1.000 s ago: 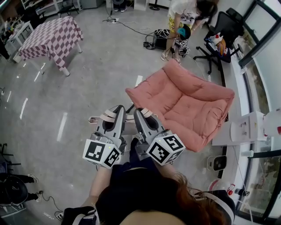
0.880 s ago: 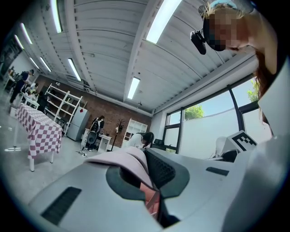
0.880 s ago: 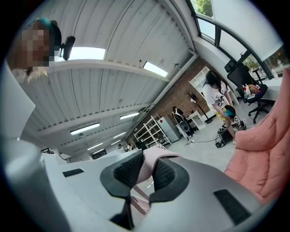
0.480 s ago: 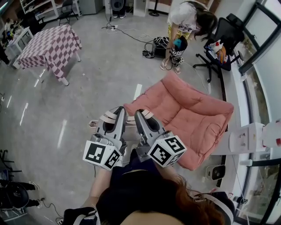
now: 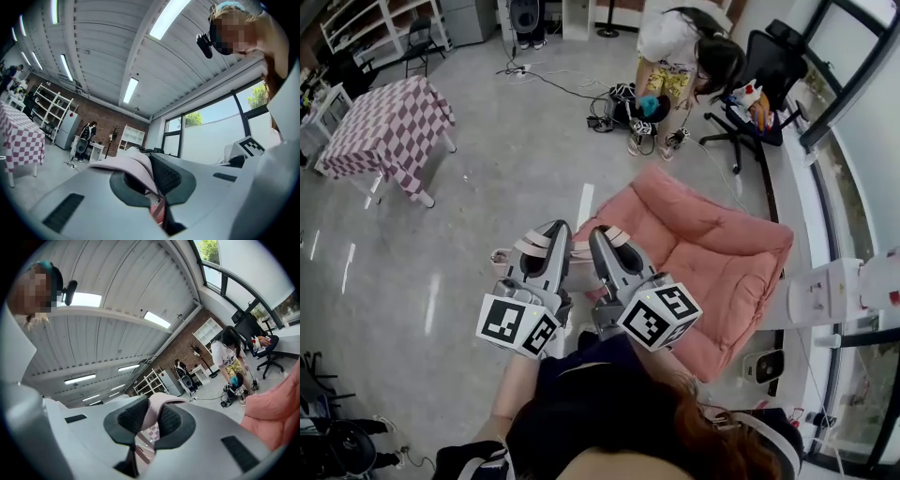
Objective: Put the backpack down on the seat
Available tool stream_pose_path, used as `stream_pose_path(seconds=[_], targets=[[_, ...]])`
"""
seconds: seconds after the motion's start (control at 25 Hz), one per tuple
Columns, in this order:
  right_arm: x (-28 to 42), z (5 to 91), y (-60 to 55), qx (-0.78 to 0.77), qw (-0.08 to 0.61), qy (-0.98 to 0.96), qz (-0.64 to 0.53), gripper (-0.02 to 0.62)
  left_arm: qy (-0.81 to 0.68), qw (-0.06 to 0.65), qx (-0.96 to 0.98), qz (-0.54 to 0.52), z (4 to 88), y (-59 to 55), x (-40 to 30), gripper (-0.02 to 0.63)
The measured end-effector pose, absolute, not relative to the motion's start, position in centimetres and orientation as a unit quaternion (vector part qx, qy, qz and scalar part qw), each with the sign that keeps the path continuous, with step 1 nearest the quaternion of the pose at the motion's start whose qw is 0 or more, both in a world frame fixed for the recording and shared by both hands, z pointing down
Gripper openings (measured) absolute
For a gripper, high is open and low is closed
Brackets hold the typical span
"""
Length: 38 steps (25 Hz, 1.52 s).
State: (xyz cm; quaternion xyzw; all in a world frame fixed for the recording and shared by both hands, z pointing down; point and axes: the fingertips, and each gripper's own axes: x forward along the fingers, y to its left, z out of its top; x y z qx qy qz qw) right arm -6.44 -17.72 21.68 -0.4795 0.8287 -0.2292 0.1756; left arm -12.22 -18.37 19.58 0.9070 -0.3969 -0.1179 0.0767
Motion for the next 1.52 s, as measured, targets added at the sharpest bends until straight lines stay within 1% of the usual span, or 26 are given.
stream_pose_path(seconds=[0.36, 0.68, 0.88, 1.08, 1.52], targets=[[0.2, 21.5, -23.5, -0.516, 0.195, 0.805, -0.219, 0.066, -0.345, 0.068, 0.929, -0.112, 19.6, -24.4, -5.4, 0.018], [5.0, 22.1, -26.6, -0.551, 0.201, 0.783, -0.208, 0.066, -0.281, 0.083, 0.951, -0.096, 20.9, -28.0, -0.3, 0.018], [7.8, 22.7, -26.5, -0.575, 0.203, 0.764, -0.212, 0.066, -0.243, 0.088, 0.962, -0.090, 21.4, -28.1, 2.7, 0.018], [10.2, 23.3, -26.1, -0.598, 0.188, 0.750, -0.212, 0.066, -0.219, 0.094, 0.968, -0.081, 21.9, -27.9, 5.3, 0.018], [14.3, 25.8, -26.7, -0.644, 0.194, 0.708, -0.217, 0.066, -0.174, 0.113, 0.976, -0.059, 24.2, -29.0, 9.7, 0.018]])
